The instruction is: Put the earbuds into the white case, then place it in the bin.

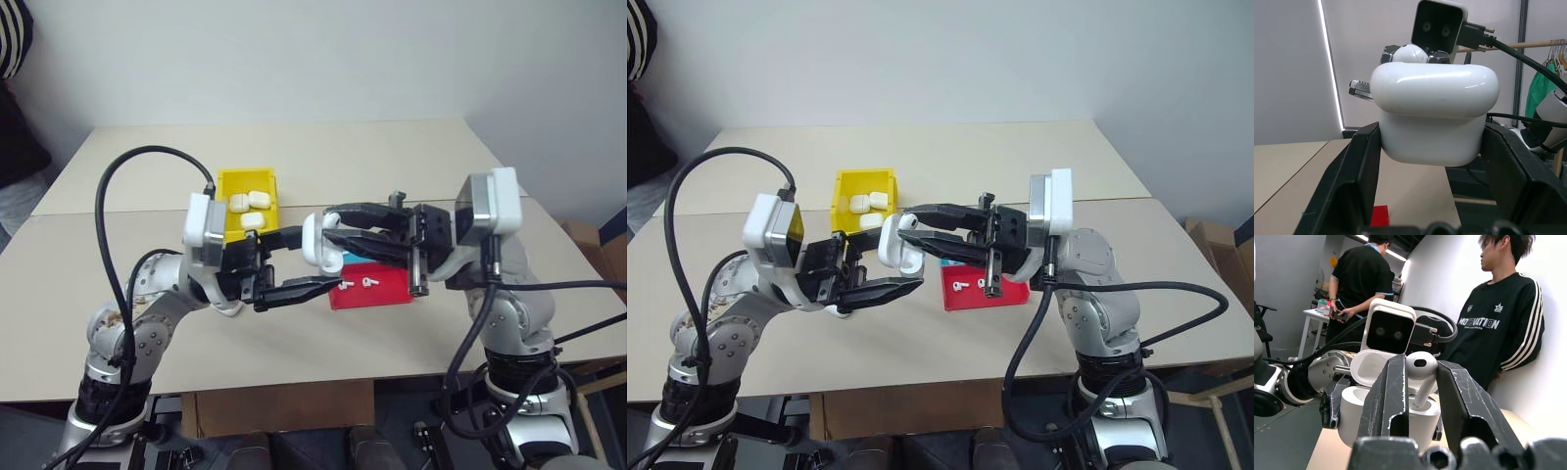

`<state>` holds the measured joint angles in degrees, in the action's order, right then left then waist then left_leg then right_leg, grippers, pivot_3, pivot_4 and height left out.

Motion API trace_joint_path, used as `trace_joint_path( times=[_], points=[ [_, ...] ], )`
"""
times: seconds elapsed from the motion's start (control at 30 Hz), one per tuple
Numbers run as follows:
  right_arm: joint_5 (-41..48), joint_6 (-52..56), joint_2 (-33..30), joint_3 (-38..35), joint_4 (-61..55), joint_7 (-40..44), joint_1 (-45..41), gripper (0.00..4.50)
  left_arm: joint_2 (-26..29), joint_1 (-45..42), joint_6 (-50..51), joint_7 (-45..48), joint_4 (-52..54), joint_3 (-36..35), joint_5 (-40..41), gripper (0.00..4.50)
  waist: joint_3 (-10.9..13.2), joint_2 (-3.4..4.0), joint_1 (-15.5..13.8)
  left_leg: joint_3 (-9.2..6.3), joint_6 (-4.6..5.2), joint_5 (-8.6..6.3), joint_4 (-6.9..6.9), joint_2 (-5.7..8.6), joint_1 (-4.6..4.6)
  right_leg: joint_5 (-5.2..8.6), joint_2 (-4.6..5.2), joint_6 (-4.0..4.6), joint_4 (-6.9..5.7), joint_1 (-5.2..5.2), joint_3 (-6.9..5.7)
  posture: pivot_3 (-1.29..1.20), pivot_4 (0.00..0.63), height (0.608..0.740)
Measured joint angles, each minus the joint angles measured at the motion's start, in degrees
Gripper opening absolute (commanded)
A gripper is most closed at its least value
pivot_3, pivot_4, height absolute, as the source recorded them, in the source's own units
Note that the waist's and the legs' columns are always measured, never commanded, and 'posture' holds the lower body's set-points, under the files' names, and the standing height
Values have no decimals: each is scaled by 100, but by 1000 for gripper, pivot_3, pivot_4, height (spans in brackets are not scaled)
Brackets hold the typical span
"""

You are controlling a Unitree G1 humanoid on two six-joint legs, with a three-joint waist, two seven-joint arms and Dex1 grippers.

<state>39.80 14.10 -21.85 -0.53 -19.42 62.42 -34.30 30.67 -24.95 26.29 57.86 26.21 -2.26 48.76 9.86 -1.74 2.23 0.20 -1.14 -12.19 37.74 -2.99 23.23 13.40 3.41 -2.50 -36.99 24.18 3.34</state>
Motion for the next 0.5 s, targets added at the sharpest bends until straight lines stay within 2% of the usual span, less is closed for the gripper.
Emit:
trace_joint_path(
  times=[0.07,0.5],
  points=[
    [-27,-42,-4,0,4,27,36,1420,1,0,0,8,-7,0,-38,2773,0,0,-1,0,0,0,0,0,0,1,0,-1,0,0,0,0,150,740],
    [-208,-254,-115,12,87,123,125,1420,-4,7,-1,34,-53,0,-148,2773,0,0,-1,0,0,0,0,0,0,4,0,-6,1,0,0,0,150,740]
  ],
)
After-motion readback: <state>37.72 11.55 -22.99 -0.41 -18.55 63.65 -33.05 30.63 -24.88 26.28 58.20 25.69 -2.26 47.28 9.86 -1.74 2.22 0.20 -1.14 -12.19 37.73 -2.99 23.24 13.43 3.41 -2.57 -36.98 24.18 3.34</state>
